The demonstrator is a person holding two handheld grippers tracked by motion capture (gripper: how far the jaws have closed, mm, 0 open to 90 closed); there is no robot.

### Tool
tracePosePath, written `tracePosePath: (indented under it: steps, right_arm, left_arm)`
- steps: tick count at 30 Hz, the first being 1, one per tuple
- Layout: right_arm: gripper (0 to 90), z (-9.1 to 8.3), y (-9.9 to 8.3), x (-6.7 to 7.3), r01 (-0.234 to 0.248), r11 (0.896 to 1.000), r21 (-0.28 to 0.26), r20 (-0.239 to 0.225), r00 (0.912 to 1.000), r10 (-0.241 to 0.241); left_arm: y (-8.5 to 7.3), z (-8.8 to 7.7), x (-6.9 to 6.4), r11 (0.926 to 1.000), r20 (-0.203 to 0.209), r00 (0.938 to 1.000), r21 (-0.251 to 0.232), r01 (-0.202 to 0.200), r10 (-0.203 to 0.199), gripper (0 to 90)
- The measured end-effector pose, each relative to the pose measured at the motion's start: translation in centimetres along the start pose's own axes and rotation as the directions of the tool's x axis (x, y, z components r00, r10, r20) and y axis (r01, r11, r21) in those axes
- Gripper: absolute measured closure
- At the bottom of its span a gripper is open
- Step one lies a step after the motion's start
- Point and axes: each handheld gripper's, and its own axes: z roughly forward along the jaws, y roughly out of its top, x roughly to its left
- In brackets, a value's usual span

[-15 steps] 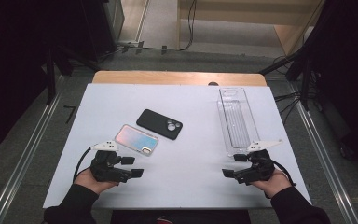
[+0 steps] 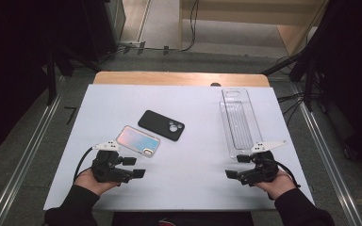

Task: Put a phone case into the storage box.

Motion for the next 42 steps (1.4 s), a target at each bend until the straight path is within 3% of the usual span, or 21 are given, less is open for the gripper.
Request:
tracePosePath:
  steps: [5,25,32,38,42]
  right_arm:
    - [12.4,0.1,0.0,-0.1,-0.005,1.000,0.013,0.001,1.0000,0.005]
    - [12.4,0.1,0.0,0.1,0.001,1.000,0.021,-0.010,0.9999,-0.001]
    - [12.4,0.1,-0.1,0.0,-0.003,1.000,0.023,-0.006,1.0000,0.003]
    - [12.4,0.1,0.0,-0.1,-0.007,1.000,0.019,-0.005,1.0000,0.007]
    - [12.4,0.1,0.0,-0.1,-0.005,1.000,0.021,-0.003,1.0000,0.005]
  left_arm:
    - [0.0,0.1,-0.1,1.0000,0.025,0.9997,-0.008,0.003,-0.003,29.1]
    - [0.1,-0.1,-0.1,0.9999,0.021,0.9997,-0.003,0.014,-0.013,31.1]
    - [0.4,-0.8,0.3,0.9998,-0.033,0.9994,-0.018,0.013,-0.013,30.9]
    - [0.7,-1.2,1.2,0.9970,-0.089,0.9939,-0.046,0.062,-0.066,30.7]
    - [0.9,-1.2,1.6,0.9971,-0.110,0.9918,-0.047,0.061,-0.065,30.6]
